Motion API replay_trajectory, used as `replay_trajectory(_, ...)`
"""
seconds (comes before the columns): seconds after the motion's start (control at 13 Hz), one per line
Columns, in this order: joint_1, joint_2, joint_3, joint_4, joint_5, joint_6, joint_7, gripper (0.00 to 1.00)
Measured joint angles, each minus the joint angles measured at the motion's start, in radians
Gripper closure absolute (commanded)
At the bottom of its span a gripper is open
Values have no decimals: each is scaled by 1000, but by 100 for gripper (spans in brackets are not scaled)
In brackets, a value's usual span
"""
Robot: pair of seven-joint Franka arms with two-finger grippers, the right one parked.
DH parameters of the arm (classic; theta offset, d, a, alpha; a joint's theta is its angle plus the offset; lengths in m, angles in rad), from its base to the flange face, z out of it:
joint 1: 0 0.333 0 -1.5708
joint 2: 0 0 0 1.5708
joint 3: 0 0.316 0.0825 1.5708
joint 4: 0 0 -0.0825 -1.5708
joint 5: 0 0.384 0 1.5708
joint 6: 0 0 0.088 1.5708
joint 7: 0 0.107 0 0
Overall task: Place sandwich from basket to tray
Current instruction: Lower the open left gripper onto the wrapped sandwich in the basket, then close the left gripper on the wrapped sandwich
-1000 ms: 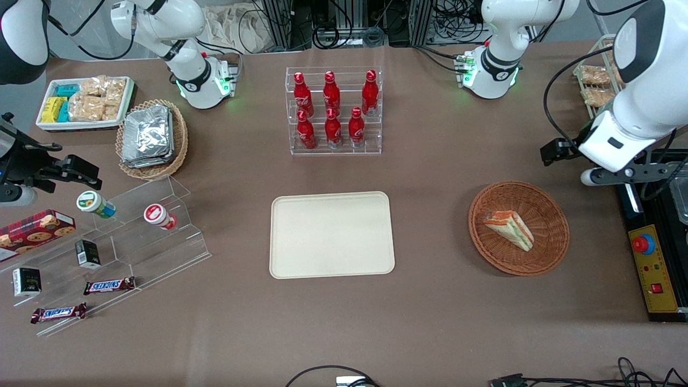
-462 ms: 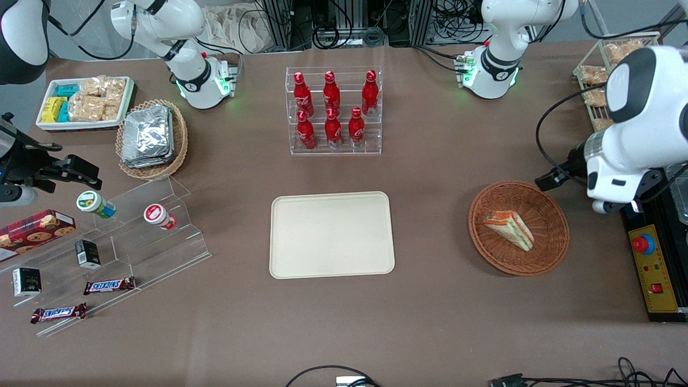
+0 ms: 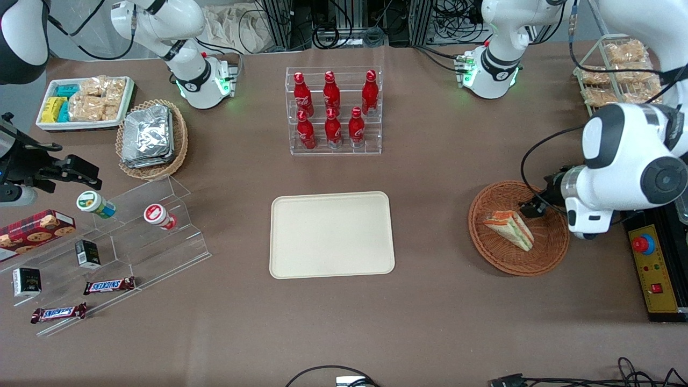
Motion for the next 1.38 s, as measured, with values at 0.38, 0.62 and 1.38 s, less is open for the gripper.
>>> replay_trajectory(0.38,10,117,7,-1,0,117,-1,0)
replay_trajectory(0.62,15,175,8,-3,0,179,-3,0)
replay_trajectory(1.38,26,312,4,-11,-50,327,-3,72)
